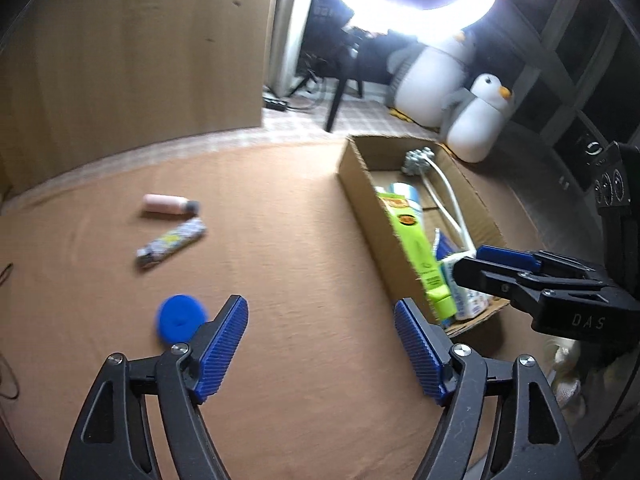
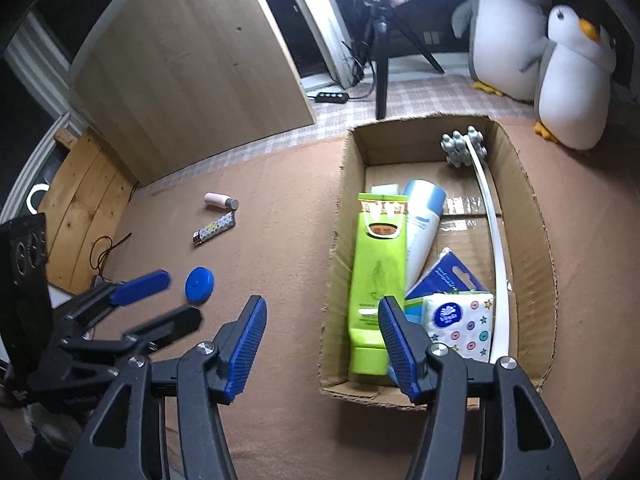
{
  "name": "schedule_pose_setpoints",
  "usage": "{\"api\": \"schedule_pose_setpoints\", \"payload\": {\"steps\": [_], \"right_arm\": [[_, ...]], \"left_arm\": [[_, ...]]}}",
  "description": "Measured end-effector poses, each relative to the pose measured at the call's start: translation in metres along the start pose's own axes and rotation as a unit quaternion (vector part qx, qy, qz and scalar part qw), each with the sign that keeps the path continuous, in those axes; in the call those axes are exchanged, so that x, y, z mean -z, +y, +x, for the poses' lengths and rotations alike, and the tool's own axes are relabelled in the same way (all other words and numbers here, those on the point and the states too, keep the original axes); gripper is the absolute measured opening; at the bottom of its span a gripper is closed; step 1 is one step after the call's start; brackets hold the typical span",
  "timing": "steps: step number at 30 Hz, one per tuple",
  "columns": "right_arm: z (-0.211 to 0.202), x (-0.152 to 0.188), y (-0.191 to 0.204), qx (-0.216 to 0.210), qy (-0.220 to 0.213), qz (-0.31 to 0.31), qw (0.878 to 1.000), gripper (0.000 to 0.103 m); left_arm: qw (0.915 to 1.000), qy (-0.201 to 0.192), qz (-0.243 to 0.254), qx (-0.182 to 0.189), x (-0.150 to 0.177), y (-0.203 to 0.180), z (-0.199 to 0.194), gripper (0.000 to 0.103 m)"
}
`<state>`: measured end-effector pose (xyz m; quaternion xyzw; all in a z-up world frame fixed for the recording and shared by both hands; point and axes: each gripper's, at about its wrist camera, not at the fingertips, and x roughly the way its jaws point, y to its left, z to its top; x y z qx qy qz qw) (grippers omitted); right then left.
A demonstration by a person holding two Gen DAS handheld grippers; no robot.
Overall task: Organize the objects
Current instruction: 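Lower the green tube into the box and open the right tool, then move the right tool to the blue tape measure and close on it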
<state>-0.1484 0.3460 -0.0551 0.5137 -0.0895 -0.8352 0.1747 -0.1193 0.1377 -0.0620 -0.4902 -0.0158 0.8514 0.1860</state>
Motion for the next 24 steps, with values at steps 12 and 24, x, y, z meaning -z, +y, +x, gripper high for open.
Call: {"api": "schedule_pose_setpoints", "payload": {"steps": [12,24], "right_arm": [[0.011,0.014,0.050,0.006,-0.011,-0.050,0.999,0.059],[0.046,0.010,0.088,0.001,0.009,-0.085,0.996,0.059]], "left_arm": [[0.9981,0.001,-0.047,-0.040,0.030,0.073,-0.033,0.085],[0.9853,0.025,-0.133,-0.105,0.078,0.166,-0.043,0.085]]}}
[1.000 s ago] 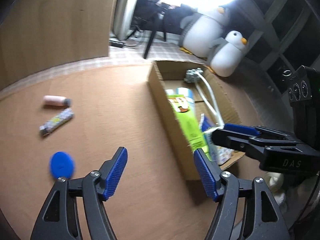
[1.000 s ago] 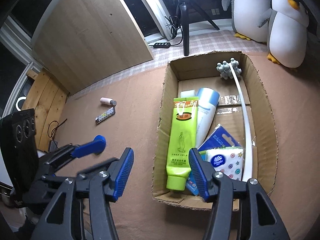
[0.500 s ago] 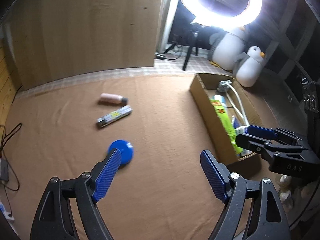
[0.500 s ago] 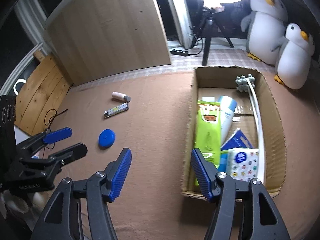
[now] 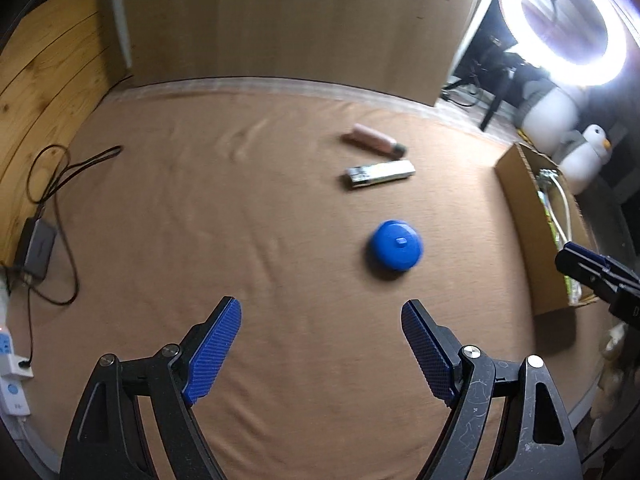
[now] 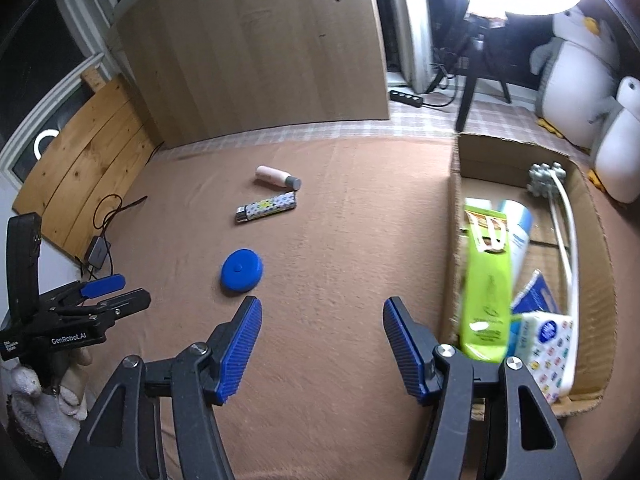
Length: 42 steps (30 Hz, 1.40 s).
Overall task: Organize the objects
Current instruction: 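Move the right tool to the blue tape measure and close on it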
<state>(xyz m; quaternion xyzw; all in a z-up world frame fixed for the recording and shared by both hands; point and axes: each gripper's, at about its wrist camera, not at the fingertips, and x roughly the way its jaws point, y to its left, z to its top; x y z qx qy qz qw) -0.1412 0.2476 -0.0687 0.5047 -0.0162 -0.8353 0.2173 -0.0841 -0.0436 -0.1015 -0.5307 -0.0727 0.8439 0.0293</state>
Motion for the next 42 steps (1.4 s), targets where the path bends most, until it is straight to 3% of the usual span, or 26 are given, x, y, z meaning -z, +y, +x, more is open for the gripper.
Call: {"api": "schedule_pose_setpoints", "payload": {"steps": [12,16,28,33,35,39,42], "right_arm": [[0.036,-0.017,0.029,-0.021,0.023,-0.018,0.999,0.059],[0.051,-0.022,0.041,-0.031,0.038,-0.031,0.998,0.053],[0.102,-0.018,0.080,-0.013,0.057,-0.078,0.995,0.053],[0.112,-0.015,0.080,-0.024,0.063,-0.067,0.995,0.053],[0.115,-0.015,0.081,-0.030,0.069,-0.068,0.995,0.047],[0.118,-0.015,0.083,-0.036,0.075,-0.068,0.994,0.044],[0.119,-0.015,0.079,-0.047,0.080,-0.052,0.994,0.035]], "left_arm": [[0.9995,-0.015,-0.023,-0.019,0.012,0.031,-0.002,0.085],[0.9996,-0.015,-0.022,-0.009,0.011,0.032,0.000,0.085],[0.9999,-0.010,-0.004,-0.002,0.009,0.025,0.017,0.085],[0.9991,-0.012,0.008,0.040,0.002,0.020,0.028,0.085],[0.9990,-0.009,0.015,0.042,-0.001,0.015,0.034,0.085],[0.9979,-0.010,0.039,0.051,-0.002,0.002,0.043,0.075],[0.9964,-0.007,0.057,0.062,-0.005,-0.008,0.052,0.060]]}}
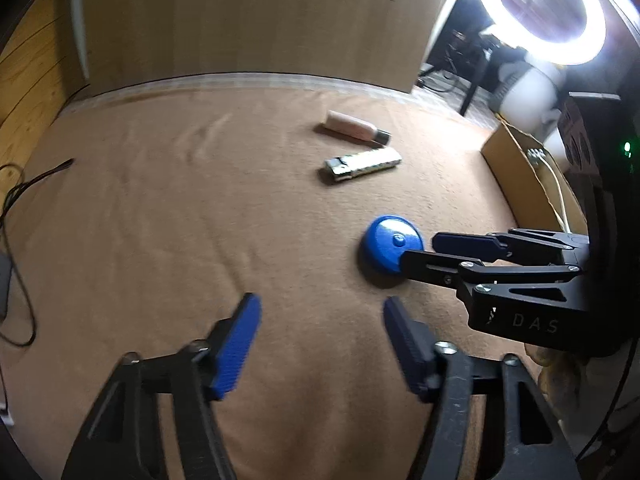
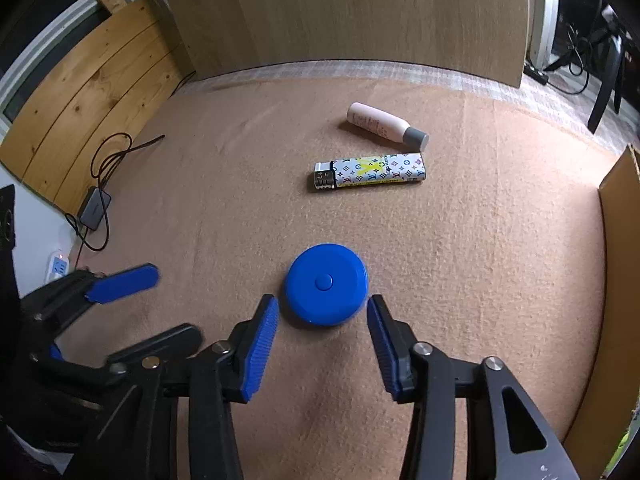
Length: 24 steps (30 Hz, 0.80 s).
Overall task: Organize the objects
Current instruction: 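Move the right tool to the blue tape measure and close on it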
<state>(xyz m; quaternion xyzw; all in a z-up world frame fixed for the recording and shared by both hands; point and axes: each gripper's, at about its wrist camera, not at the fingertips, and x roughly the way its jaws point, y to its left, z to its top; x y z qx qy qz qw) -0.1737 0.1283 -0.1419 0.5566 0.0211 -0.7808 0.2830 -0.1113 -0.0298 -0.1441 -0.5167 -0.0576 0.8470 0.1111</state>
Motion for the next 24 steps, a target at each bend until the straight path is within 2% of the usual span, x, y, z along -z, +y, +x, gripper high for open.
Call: {"api": "schedule_pose_setpoints", "payload": {"steps": [1,3,7,12,17,20,24], "right_arm": [[0.000,0.001,-0.003,-0.005,0.001,0.008,1.000,0.033],[-0.001,0.001,-0.006,-0.010,0.002,0.014,1.000,0.031],[0.002,0.000,-0.012,-0.013,0.007,0.026,1.000,0.031],[0.003,-0.005,-0.009,0.001,-0.001,0.019,1.000,0.031],[0.005,-0.007,-0.018,-0.034,0.003,0.046,0.998,0.031],[0.008,-0.009,-0.025,-0.056,0.009,0.069,0.996,0.028],[0.009,-0.011,-0.030,-0.058,0.013,0.079,0.995,0.023]], "left_arm": [[1.0000,0.002,0.001,0.007,-0.002,-0.001,0.003,0.051],[0.9996,0.007,-0.007,0.026,-0.006,0.000,0.011,0.040],[0.9993,0.004,-0.004,0.036,-0.008,-0.003,0.017,0.026],[0.9994,0.006,0.010,0.031,-0.007,-0.011,0.022,0.024],[0.9990,0.007,0.024,0.038,-0.011,-0.016,0.027,0.024],[0.9978,0.017,0.032,0.055,-0.016,-0.019,0.036,0.024],[0.9964,0.029,0.028,0.075,-0.021,-0.020,0.047,0.024]]}}
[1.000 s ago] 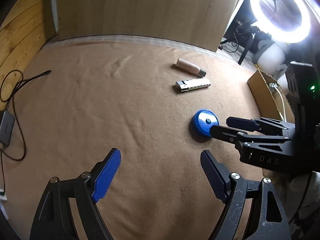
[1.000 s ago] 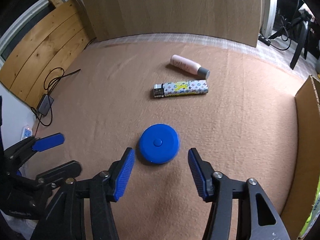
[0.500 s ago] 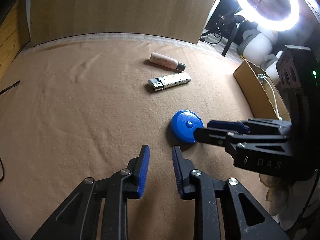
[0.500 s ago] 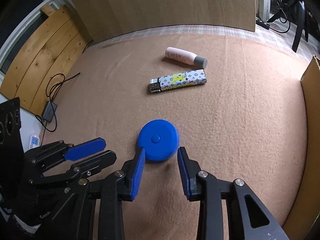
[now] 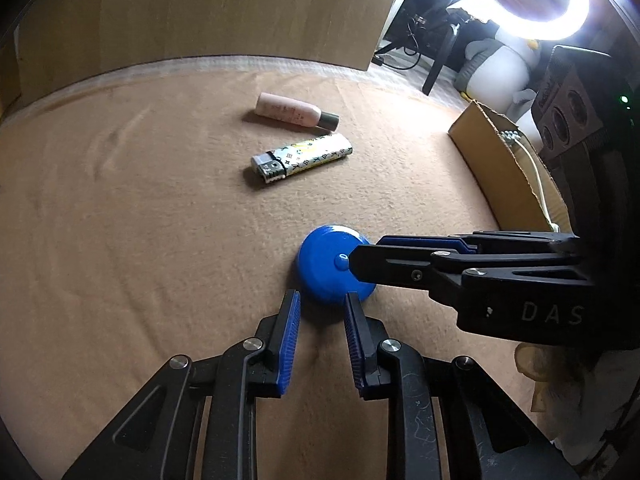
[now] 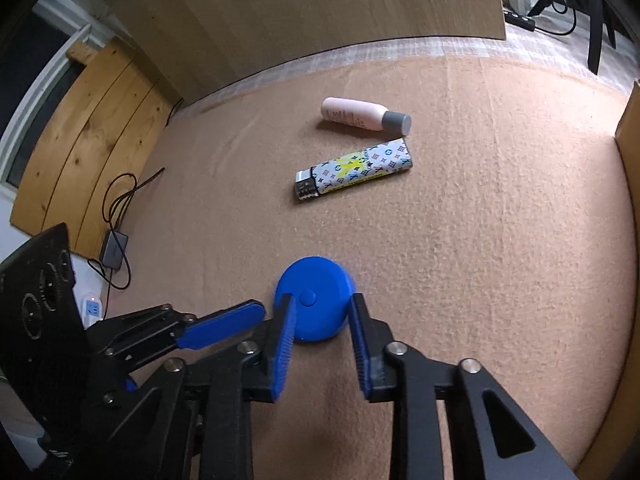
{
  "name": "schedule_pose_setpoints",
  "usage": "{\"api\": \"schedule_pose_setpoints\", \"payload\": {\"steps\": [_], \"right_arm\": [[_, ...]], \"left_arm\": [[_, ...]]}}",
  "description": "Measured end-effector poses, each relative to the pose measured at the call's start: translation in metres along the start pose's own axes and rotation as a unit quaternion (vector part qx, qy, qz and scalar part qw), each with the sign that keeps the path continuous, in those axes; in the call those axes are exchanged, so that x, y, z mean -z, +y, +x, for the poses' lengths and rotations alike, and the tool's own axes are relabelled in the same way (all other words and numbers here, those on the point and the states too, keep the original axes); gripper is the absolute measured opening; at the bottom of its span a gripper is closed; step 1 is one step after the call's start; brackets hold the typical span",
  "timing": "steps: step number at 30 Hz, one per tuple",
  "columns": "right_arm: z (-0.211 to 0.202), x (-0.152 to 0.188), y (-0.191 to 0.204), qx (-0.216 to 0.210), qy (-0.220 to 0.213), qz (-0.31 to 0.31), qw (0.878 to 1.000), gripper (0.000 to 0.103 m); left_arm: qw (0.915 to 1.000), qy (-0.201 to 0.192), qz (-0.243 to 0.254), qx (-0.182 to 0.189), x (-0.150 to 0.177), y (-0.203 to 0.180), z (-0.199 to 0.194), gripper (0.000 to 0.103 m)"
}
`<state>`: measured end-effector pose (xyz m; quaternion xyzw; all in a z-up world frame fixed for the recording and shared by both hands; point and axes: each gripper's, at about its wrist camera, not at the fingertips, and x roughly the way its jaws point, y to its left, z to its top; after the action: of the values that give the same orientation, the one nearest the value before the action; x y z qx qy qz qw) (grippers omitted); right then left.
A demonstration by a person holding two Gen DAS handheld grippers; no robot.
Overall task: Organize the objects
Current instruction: 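Move the right tool to the blue tape measure and close on it, then carry the blue tape measure with the right tool into the box and release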
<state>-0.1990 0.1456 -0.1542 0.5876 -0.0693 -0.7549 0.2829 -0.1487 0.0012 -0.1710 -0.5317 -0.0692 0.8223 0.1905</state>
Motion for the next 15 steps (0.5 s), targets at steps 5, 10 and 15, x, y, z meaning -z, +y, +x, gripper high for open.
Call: {"api": "schedule_pose_setpoints", "payload": {"steps": [5,10,15], "right_arm": [[0.005,-0.001,0.000,0.011,0.008,-0.007,1.000,0.023],[0.007,-0.004,-0.004,0.005,0.006,0.006,1.000,0.023],[0.008,-0.008,-0.006,-0.004,0.010,0.009,1.000,0.023]], "left_arm": [[1.0000,0.002,0.003,0.004,-0.005,0.000,0.004,0.024],[1.0000,-0.003,0.000,0.002,-0.009,0.003,0.004,0.028],[0.9999,0.006,0.010,0.005,-0.014,0.002,0.009,0.044]]}}
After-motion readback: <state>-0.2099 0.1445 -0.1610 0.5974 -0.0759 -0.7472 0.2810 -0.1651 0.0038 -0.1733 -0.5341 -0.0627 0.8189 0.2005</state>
